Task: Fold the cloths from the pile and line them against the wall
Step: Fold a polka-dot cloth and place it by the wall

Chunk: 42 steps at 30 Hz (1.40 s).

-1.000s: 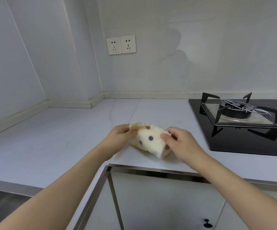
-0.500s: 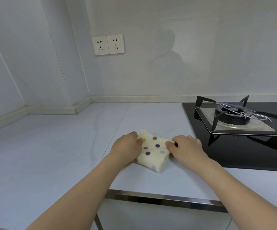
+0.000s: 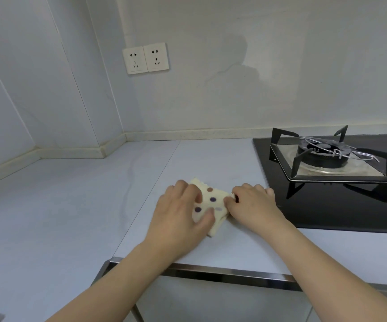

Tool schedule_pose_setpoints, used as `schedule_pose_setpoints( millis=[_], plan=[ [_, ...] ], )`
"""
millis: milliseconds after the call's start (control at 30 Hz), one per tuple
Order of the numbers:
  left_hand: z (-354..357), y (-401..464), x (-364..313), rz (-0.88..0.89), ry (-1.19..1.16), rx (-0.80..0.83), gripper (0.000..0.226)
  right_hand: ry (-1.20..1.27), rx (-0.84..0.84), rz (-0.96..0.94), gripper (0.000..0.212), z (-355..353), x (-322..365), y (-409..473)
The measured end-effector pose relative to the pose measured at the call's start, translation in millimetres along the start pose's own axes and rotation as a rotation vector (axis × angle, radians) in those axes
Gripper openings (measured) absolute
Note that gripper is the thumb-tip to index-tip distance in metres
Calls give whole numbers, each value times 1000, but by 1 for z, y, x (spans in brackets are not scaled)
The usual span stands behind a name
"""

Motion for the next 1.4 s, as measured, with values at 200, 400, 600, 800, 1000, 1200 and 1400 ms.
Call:
schedule_pose_setpoints(
  millis=[200, 400, 600, 800, 1000, 1200, 1400],
  plan=[
    [17, -8, -22, 36, 316, 105, 29, 21, 16, -6, 26, -2, 1, -5],
    [18, -2, -33, -163, 377, 273, 24, -3, 27, -2, 28, -5, 2, -8],
    [23, -4, -32, -265, 339, 337, 38, 52, 4, -9, 20, -7, 3, -12],
    [20, 1, -1, -266, 140, 440, 17, 8, -10, -13, 25, -10, 4, -13],
    [23, -8, 11, -237, 19, 462, 18, 243, -1, -84, 16, -14, 5, -16],
    [19, -5, 16, -207, 56, 694, 43, 489, 37, -61, 13, -16, 3, -18],
    [8, 35, 53, -483, -157, 365, 39, 576, 32, -101, 23, -15, 4, -16]
  ],
)
Point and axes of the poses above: each hand's wrist, its own y-axis towards the middle knuckle, its own z-axis out of the palm, x = y × z, the point moved 5 cm from there along y, towards the middle knuckle
